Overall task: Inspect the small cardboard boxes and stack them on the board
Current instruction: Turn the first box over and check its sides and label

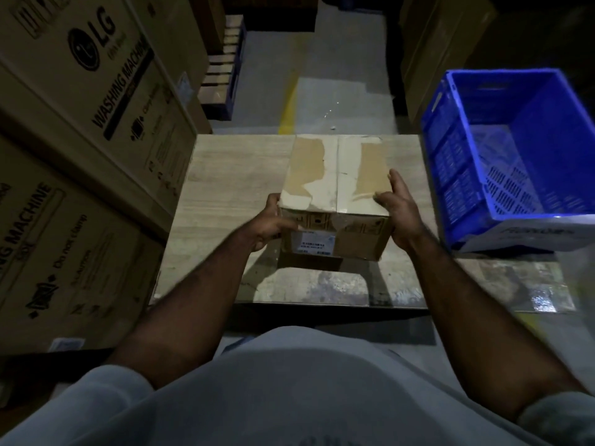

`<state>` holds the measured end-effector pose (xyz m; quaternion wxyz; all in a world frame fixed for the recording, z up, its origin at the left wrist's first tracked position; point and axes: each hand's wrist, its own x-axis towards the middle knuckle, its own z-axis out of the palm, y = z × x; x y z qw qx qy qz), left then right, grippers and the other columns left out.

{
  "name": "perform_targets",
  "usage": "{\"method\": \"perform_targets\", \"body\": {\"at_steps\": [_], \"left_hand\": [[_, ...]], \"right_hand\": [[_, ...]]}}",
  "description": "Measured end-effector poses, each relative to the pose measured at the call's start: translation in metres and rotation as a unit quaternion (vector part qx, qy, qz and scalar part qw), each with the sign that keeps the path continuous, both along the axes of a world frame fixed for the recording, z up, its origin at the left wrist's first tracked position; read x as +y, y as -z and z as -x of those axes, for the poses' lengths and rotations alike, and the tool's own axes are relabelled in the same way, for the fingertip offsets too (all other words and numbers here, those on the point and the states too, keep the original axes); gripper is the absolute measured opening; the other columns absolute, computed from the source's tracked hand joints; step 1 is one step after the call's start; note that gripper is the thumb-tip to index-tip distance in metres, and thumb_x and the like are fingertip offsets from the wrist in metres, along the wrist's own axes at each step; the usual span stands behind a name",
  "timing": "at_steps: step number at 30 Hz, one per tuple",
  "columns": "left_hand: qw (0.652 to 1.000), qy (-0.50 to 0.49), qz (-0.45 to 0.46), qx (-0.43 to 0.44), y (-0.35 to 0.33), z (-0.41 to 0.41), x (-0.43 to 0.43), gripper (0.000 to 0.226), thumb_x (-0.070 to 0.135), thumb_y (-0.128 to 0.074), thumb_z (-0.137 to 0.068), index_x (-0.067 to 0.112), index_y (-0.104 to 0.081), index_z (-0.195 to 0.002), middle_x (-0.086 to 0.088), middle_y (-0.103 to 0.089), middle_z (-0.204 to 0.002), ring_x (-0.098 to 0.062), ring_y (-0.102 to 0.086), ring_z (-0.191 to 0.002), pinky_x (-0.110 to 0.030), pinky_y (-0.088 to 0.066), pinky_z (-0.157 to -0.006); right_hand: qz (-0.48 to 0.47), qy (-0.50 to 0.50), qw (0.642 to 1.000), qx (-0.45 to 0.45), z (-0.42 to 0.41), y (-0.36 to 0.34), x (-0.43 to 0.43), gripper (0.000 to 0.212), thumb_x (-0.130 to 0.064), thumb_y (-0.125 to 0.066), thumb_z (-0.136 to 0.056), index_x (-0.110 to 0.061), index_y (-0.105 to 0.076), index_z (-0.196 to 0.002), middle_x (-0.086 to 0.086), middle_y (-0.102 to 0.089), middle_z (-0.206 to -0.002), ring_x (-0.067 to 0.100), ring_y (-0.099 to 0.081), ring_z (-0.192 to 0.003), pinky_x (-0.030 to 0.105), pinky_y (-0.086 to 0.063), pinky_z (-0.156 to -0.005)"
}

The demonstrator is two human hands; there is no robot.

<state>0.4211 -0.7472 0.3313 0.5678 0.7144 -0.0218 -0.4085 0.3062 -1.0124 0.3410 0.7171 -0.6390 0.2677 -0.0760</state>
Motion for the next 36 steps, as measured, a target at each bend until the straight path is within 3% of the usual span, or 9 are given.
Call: {"method": "perform_targets", "body": {"at_steps": [6,8,14,17,21,26,30,33,36], "left_hand": [[0.993,-0.013,0.017,0.113,0.007,-0.003,0.017,0.054,0.035,-0.080,-0.083,0.027,-0.046,-0.124,0.002,-0.057,-0.112,-0.015,-0.060,-0.093,-0.035,-0.045,-0.071],[0.992,-0.008,0.007,0.128,0.009,-0.001,0.018,0.061,0.049,-0.082,-0.075,0.030,-0.048,-0.121,0.003,-0.054,-0.125,-0.017,-0.058,-0.106,-0.037,-0.046,-0.073],[0.996,-0.019,-0.079,0.039,0.015,0.007,0.012,0.064,0.011,-0.073,-0.094,0.021,-0.036,-0.145,-0.003,-0.055,-0.138,-0.011,-0.059,-0.085,-0.028,-0.055,-0.051],[0.996,-0.027,-0.067,0.055,0.019,0.008,0.013,0.064,0.008,-0.072,-0.094,0.031,-0.040,-0.144,-0.003,-0.062,-0.130,-0.019,-0.064,-0.093,-0.042,-0.059,-0.064],[0.985,-0.157,-0.045,-0.053,0.027,-0.002,0.008,0.063,-0.004,-0.078,-0.084,0.011,-0.055,-0.141,-0.014,-0.062,-0.135,-0.029,-0.065,-0.112,-0.047,-0.056,-0.098],[0.961,-0.215,-0.086,-0.153,0.016,-0.020,-0.002,0.053,-0.004,-0.087,-0.072,0.013,-0.066,-0.118,-0.016,-0.061,-0.135,-0.024,-0.065,-0.109,-0.032,-0.057,-0.091],[0.943,-0.205,-0.186,-0.186,0.008,-0.010,-0.010,0.117,0.017,-0.096,-0.067,0.030,-0.025,-0.159,-0.013,-0.022,-0.157,-0.026,-0.047,-0.127,-0.030,-0.047,-0.104],[0.950,-0.180,-0.181,-0.182,0.015,0.015,-0.010,0.142,0.027,-0.100,-0.060,0.026,-0.004,-0.163,-0.016,-0.019,-0.159,-0.035,-0.040,-0.140,-0.043,-0.046,-0.111],[0.954,-0.146,-0.190,-0.178,0.028,0.046,-0.012,0.146,0.034,-0.100,-0.060,0.024,0.003,-0.163,-0.018,-0.025,-0.157,-0.035,-0.038,-0.142,-0.040,-0.042,-0.109]], "right_hand": [[-0.004,-0.016,0.996,0.083,0.013,0.026,0.011,0.056,0.002,-0.052,-0.097,-0.013,-0.043,-0.150,0.015,-0.062,-0.138,0.031,-0.063,-0.120,0.046,-0.056,-0.101],[0.007,-0.014,0.993,0.113,0.016,0.035,0.017,0.061,0.004,-0.054,-0.095,-0.013,-0.040,-0.152,0.014,-0.060,-0.138,0.031,-0.061,-0.123,0.049,-0.054,-0.104],[0.069,0.003,0.987,0.142,0.020,0.045,0.026,0.059,-0.007,-0.059,-0.099,-0.020,-0.041,-0.154,0.005,-0.062,-0.139,0.027,-0.060,-0.123,0.048,-0.051,-0.106],[0.132,-0.017,0.977,0.167,0.025,0.045,0.020,0.064,-0.021,-0.068,-0.097,-0.023,-0.038,-0.154,0.005,-0.065,-0.134,0.027,-0.064,-0.116,0.044,-0.055,-0.098],[0.123,-0.074,0.968,0.204,0.037,0.033,0.022,0.116,-0.022,-0.086,-0.086,-0.033,-0.001,-0.165,0.015,-0.071,-0.114,0.031,-0.075,-0.093,0.047,-0.065,-0.077],[0.140,-0.228,0.955,0.125,0.075,0.028,0.094,0.127,-0.010,-0.078,-0.092,-0.035,0.026,-0.161,0.020,-0.071,-0.126,0.026,-0.077,-0.096,0.045,-0.064,-0.086],[0.272,-0.324,0.901,0.097,0.078,0.036,0.130,0.103,-0.033,-0.073,-0.097,-0.038,0.004,-0.166,0.004,-0.066,-0.140,0.020,-0.072,-0.111,0.037,-0.060,-0.093],[0.369,-0.209,0.898,0.114,0.056,0.034,0.101,0.072,-0.029,-0.066,-0.100,-0.037,-0.029,-0.161,0.005,-0.074,-0.120,0.020,-0.073,-0.089,0.039,-0.063,-0.077],[0.440,-0.108,0.881,0.132,0.030,0.023,0.063,0.052,-0.033,-0.065,-0.096,-0.029,-0.050,-0.146,0.007,-0.073,-0.119,0.030,-0.070,-0.102,0.040,-0.058,-0.083]]}}
